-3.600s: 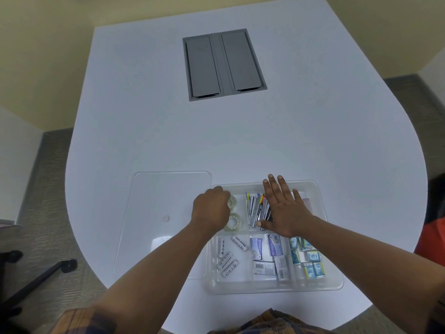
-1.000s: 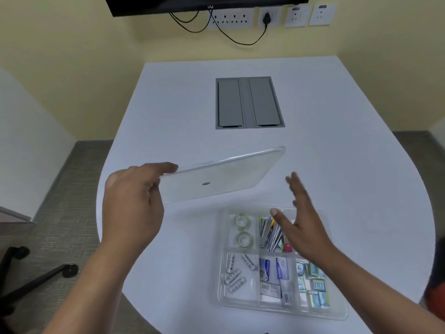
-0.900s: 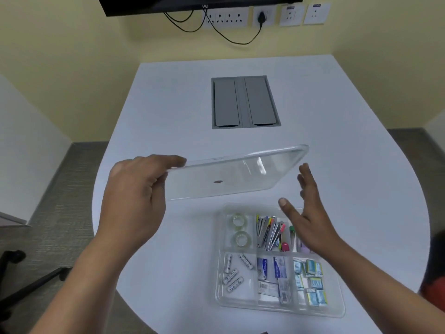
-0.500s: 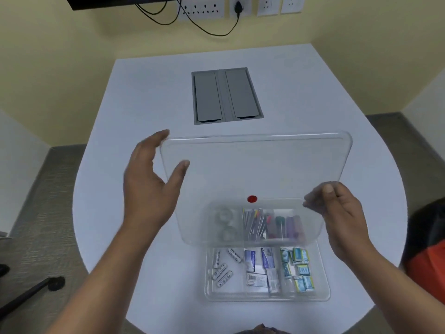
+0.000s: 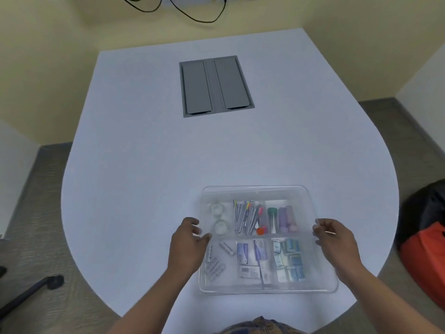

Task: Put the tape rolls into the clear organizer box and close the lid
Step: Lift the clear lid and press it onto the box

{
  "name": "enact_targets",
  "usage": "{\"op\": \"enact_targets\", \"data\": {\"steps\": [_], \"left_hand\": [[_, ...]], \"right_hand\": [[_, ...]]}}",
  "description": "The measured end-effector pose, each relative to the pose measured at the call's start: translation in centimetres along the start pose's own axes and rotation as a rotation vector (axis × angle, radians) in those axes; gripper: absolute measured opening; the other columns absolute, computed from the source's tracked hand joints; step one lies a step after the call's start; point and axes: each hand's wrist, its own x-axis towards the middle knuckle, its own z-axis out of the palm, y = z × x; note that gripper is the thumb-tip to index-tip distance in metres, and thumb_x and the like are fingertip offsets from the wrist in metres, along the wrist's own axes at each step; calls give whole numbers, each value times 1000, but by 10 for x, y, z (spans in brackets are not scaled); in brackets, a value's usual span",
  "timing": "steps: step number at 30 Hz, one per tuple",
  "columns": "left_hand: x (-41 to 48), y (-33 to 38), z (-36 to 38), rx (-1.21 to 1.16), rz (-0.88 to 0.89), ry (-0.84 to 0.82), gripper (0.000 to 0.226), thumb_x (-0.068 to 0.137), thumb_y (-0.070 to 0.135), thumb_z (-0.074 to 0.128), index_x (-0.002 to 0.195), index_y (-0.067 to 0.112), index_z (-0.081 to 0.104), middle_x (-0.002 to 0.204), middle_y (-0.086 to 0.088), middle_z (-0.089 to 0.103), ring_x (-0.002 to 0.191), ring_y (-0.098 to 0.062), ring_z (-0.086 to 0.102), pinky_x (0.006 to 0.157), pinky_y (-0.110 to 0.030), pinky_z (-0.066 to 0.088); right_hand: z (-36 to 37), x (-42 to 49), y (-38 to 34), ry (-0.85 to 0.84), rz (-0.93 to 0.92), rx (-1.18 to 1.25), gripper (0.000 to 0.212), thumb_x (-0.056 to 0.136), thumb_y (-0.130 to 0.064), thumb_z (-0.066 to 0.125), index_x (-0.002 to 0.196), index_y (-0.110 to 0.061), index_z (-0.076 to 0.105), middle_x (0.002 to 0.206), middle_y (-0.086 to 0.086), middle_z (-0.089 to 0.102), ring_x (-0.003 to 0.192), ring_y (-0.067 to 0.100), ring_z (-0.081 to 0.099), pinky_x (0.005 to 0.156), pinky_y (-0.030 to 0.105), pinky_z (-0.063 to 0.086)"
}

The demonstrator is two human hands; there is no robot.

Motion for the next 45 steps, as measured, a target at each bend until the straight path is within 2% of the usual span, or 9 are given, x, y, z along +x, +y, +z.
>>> {"op": "enact_targets", "data": {"steps": [3,13,21,26,33,36,40,42,45], "left_hand": [[4,-4,5,95,-19,23,45,78,28,76,118,21,56,93,5,65,77,-13,65,75,-33,53],[12,-10,5,156,-47,103,45,78,29,76,119,16,63,99,2,68,84,-17,65,81,-34,52],[18,-27,-2,-141,-208,-75,16,75,16,79,87,14,70,77,-3,69,71,-20,63,61,-27,45],[28,-36,-16,-267,-256,-105,15,78,5,74,92,10,71,74,-5,68,65,-20,62,55,-25,45],[35,-35,-19,-188,-202,-114,47,78,5,74,117,26,57,81,-5,63,72,-23,63,64,-31,48],[37,-36,-16,-95,-144,-89,65,77,7,74,131,32,47,81,3,60,78,-14,61,67,-30,45],[40,-37,-23,-13,-109,-107,87,75,13,78,144,34,31,109,4,55,98,-21,59,83,-35,47],[40,-35,-26,149,-17,-110,92,75,20,78,147,33,23,130,1,46,111,-23,56,87,-39,49],[41,-28,-30,426,269,-112,91,76,27,76,148,31,20,152,3,31,132,-22,43,99,-39,45]], "right_hand": [[3,4,6,4,-19,-164,16,89,-19,63,105,-20,69,96,-2,69,95,25,64,94,48,50],[14,12,4,-28,-11,-187,23,89,-19,64,111,-20,69,101,1,71,93,19,62,87,33,47],[15,14,0,-86,33,-228,28,85,-12,65,112,-15,69,95,1,72,87,18,66,76,26,48],[28,12,-10,-175,4,-291,32,80,-8,64,111,-18,64,88,-1,68,80,10,63,67,25,44],[37,18,-20,-257,-22,-386,39,78,-1,60,111,-22,61,84,-2,67,77,13,62,59,24,46],[36,25,-24,-281,43,-370,40,74,5,58,106,-18,65,80,5,70,73,23,65,71,39,58],[37,33,-33,-350,67,-445,45,74,4,61,116,-13,64,87,3,71,82,25,64,74,38,52],[40,31,-37,-371,-42,-641,57,76,-5,65,131,-15,52,113,4,67,102,26,62,78,30,46],[44,24,-37,-348,-300,-795,72,78,-21,69,143,-17,37,145,9,45,127,28,48,98,36,45]]}}
